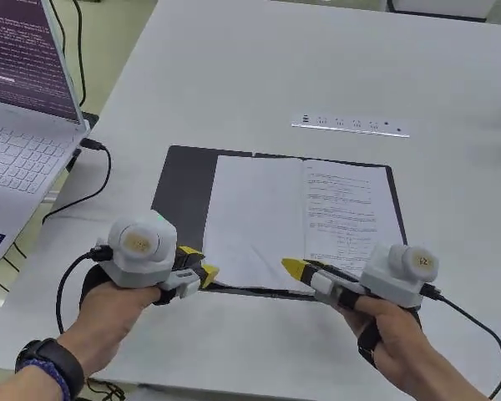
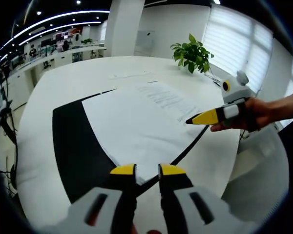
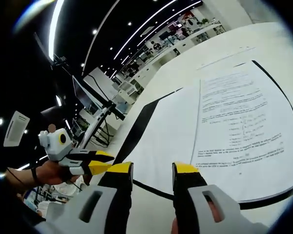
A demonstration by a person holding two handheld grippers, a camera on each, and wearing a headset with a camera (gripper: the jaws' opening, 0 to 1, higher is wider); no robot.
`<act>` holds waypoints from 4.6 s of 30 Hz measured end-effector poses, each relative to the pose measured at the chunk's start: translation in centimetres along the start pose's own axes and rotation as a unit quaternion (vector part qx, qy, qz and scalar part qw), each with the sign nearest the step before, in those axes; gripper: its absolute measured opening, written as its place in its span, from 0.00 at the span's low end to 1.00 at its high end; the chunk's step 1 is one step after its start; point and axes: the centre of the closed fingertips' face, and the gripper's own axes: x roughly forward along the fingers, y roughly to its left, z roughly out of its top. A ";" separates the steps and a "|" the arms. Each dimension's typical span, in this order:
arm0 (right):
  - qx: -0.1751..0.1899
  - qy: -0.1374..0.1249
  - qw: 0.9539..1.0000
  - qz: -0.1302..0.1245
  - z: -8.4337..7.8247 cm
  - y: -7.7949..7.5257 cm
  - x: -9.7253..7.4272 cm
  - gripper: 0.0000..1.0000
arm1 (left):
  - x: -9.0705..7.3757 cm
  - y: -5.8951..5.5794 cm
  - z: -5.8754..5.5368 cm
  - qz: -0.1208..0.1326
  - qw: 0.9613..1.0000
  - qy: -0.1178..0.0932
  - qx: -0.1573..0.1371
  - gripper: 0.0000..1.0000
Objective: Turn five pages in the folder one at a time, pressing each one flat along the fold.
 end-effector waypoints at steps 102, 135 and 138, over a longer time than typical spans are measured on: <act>0.089 -0.101 0.991 -0.009 10.8 -7.8 10.1 0.00 | 3.9 2.3 -3.5 0.032 0.995 0.067 -0.068 0.00; 0.120 -0.147 0.980 -0.052 16.5 -11.0 14.0 0.00 | 3.8 2.3 -3.5 0.037 0.994 0.066 -0.075 0.00; 0.124 -0.155 0.979 -0.057 16.8 -11.1 14.2 0.00 | 3.8 2.3 -3.5 0.036 0.994 0.065 -0.079 0.00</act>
